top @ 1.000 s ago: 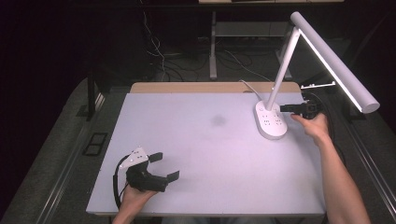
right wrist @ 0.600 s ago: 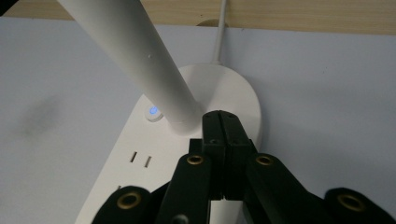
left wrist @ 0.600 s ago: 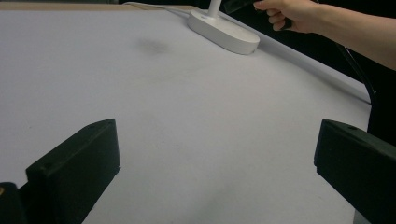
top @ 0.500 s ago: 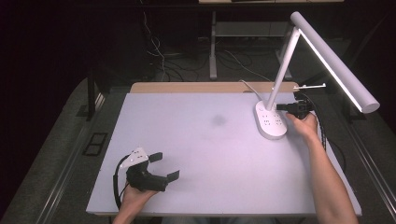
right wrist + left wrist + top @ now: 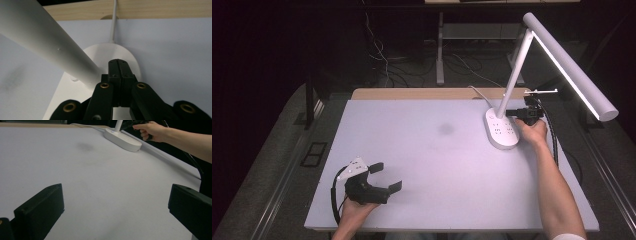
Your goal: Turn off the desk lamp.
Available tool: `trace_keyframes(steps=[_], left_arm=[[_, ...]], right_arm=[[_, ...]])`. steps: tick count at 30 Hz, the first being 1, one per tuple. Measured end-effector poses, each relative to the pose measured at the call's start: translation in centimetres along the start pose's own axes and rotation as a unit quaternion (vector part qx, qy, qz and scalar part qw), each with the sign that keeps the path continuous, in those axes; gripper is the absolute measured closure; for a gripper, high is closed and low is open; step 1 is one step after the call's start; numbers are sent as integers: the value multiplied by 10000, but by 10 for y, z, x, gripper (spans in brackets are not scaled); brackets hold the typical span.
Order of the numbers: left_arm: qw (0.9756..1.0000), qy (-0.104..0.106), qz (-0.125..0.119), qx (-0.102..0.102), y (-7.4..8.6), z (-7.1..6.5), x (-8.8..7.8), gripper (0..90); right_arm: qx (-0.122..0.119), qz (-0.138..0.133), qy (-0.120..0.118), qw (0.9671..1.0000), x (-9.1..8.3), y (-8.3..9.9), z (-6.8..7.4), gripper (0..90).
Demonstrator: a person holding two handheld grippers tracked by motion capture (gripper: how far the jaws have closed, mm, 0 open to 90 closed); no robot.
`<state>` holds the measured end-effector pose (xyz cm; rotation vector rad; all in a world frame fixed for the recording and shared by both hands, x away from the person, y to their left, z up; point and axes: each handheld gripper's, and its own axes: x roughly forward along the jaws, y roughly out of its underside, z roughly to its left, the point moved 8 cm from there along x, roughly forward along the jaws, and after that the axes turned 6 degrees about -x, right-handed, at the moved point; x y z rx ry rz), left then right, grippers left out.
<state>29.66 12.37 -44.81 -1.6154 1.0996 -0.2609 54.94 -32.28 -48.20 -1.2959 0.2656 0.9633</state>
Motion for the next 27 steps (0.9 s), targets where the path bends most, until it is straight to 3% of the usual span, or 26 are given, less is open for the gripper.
trace_keyframes(steps=[4, 9, 18, 21, 27], left_arm=[[10000, 10, 56, 17, 1, -1, 2, 0], [9999, 32, 82, 50, 2, -1, 1, 0], [9999, 41, 79, 60, 2, -2, 1, 0], [9999, 39, 84, 47, 2, -1, 2, 0], [10000, 28, 84, 33, 2, -1, 2, 0]], right_arm=[[-85, 151, -26, 9998, 2, -1, 3, 900], [90, 58, -105, 9999, 3, 0, 1, 900], [59, 52, 27, 10000, 2, 1, 2, 900], [-74, 67, 125, 9999, 2, 0, 3, 900], [-60, 106, 82, 9999, 1, 0, 6, 900]])
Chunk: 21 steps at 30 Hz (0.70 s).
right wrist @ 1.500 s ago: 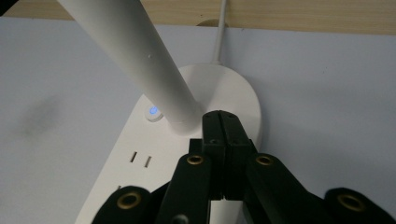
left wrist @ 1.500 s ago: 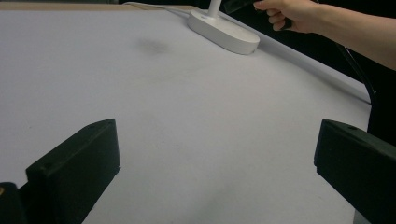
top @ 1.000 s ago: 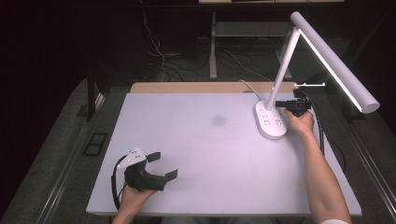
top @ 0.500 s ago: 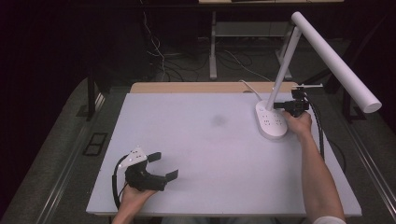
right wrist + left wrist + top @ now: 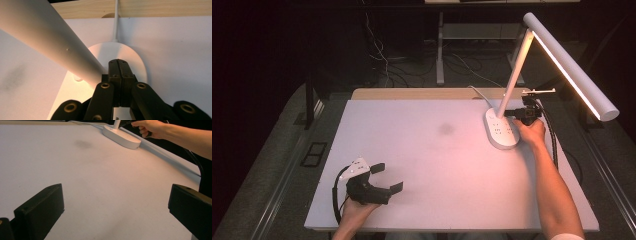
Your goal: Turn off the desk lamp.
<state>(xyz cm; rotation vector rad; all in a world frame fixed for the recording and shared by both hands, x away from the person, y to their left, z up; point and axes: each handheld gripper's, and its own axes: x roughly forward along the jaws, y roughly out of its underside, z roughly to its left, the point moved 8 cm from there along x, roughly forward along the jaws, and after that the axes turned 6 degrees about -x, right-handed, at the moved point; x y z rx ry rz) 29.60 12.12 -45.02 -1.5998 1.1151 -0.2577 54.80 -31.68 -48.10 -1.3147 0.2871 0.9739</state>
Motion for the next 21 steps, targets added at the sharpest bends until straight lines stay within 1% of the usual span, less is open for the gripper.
trace_keyframes(steps=[6, 8, 10, 13, 18, 20, 21], left_arm=[[10000, 7, 5, 15, 0, 0, 0, 0], [10000, 7, 5, 15, 0, 0, -1, 0], [10000, 4, 8, 21, 1, 0, -1, 0], [10000, 20, 13, 29, 1, -1, -1, 0], [10000, 15, 10, 16, 0, 0, -1, 0], [10000, 14, 8, 21, 0, -1, -1, 0], [10000, 18, 10, 32, 0, -1, -1, 0]], right_arm=[[13, -2, -2, 10000, 0, 0, 0, 900], [75, -2, -31, 10000, 0, 1, -1, 900], [65, 1, -32, 10000, 1, 2, -1, 900], [159, -96, -82, 9998, 2, 2, -2, 900], [-49, -68, 72, 9999, 1, 1, -1, 900], [-41, -126, 131, 9998, 0, 0, -1, 900], [-43, -72, 135, 9999, -1, 0, -2, 900]])
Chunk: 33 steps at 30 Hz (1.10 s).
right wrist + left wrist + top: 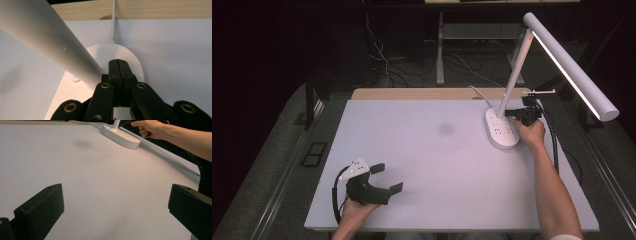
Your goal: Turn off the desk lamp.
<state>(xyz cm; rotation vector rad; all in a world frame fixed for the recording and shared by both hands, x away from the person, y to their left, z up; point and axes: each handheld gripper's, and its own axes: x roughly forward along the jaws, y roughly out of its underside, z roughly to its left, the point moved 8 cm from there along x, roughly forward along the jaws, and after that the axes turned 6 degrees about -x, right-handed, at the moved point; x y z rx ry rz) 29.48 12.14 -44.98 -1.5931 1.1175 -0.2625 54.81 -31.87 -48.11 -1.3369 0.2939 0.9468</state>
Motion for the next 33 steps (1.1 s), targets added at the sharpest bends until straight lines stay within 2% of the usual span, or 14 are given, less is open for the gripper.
trace_keyframes(steps=[6, 8, 15, 16, 21, 22, 25, 27, 33], left_arm=[[10000, -8, -3, -5, 0, 0, 0, 0], [10000, -5, -2, 2, 0, 0, 0, 0], [10000, 12, 18, 29, 1, -1, 0, 0], [10000, 22, 31, 30, 1, -1, 0, 0], [10000, 31, 25, 23, 1, -1, 1, 0], [10000, 33, 28, 25, 1, -1, 1, 0], [10000, 28, 39, 22, 1, -1, 2, 0], [10000, 35, 50, 30, 1, -1, 2, 0], [9999, 93, 57, 59, 2, -5, 1, 0]], right_arm=[[19, 83, -143, 9999, -2, 2, -1, 900], [-15, 96, -101, 9999, -2, 1, -1, 900], [103, 94, -54, 9999, -1, 3, -1, 900], [37, 99, 38, 9999, -1, 2, 0, 900], [7, 77, 89, 9999, -2, 3, 1, 900], [-34, 56, 34, 10000, -3, 2, 2, 900], [-144, 98, 144, 9997, -6, 2, 4, 900], [-132, 1, 150, 9998, -10, 1, 5, 900], [-115, -67, 136, 9998, -20, 1, 7, 900]])
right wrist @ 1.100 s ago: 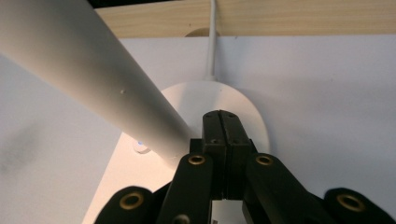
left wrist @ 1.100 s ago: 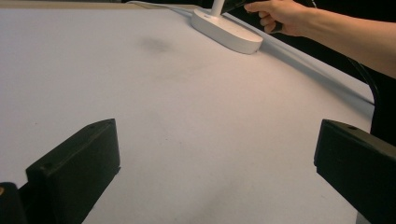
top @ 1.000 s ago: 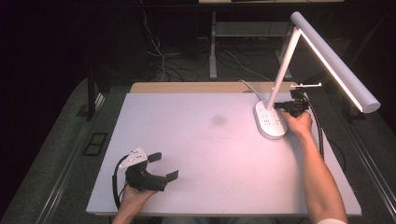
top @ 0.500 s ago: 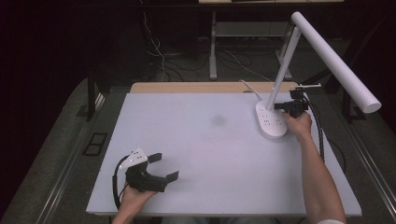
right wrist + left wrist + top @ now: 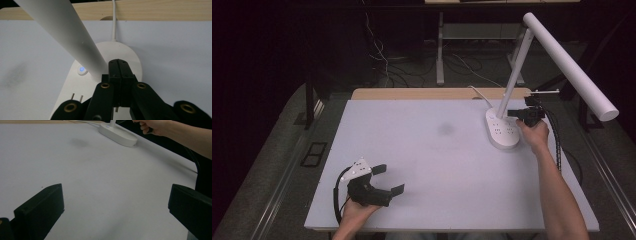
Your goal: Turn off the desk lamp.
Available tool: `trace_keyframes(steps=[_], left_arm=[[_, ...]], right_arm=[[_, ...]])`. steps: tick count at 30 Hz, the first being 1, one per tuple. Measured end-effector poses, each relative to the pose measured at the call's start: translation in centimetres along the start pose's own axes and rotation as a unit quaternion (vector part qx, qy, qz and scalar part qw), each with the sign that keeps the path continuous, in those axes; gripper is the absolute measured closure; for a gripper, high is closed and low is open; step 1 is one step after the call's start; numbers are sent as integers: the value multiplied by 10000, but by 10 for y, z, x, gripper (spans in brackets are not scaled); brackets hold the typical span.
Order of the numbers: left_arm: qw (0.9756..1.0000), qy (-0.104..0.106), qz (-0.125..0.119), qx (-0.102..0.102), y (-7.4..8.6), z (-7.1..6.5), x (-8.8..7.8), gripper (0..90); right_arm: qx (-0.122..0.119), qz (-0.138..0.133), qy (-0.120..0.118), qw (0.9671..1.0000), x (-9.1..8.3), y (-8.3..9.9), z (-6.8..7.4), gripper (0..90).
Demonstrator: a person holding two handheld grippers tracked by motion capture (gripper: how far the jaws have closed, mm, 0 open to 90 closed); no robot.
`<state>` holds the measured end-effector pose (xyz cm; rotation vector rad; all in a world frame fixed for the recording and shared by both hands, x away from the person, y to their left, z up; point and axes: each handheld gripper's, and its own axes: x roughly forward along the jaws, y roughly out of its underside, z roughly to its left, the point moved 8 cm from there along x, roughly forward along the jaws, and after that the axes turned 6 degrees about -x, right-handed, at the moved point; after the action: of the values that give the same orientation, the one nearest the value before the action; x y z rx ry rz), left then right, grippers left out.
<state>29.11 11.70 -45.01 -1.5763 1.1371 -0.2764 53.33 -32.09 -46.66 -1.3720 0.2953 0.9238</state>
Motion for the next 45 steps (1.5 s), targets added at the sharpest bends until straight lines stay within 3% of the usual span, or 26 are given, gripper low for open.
trace_keyframes(steps=[12, 25, 30, 31, 32, 37, 39, 41, 45], left_arm=[[9998, 110, -111, -100, -1, -2, -3, 0], [9997, 177, -128, -79, -3, -4, -2, 0], [9997, 178, -143, -79, -3, -5, -2, 0], [9997, 176, -143, -73, -3, -5, -2, 0], [9997, 176, -149, -69, -3, -5, -2, 0], [9997, 173, -160, -81, -3, -5, -2, 0], [9997, 175, -147, -87, -3, -4, -2, 0], [9997, 177, -132, -95, -3, -4, -1, 0], [9997, 170, -131, -100, -3, -4, -1, 0]], right_arm=[[41, -207, -26, 9998, -27, 1, 10, 890], [-70, -339, -73, 9994, -57, 14, 26, 595], [-116, -291, -17, 9995, -67, 20, 33, 422], [-176, -278, -40, 9994, -71, 22, 38, 347], [-176, -278, -40, 9994, -71, 22, 38, 347], [-231, -267, -314, 9989, -82, 28, 54, 120], [-256, -330, -335, 9986, -87, 30, 60, 105], [-257, -372, -433, 9980, -91, 32, 66, 9], [-384, -516, -662, 9957, -100, 37, 80, 5]])
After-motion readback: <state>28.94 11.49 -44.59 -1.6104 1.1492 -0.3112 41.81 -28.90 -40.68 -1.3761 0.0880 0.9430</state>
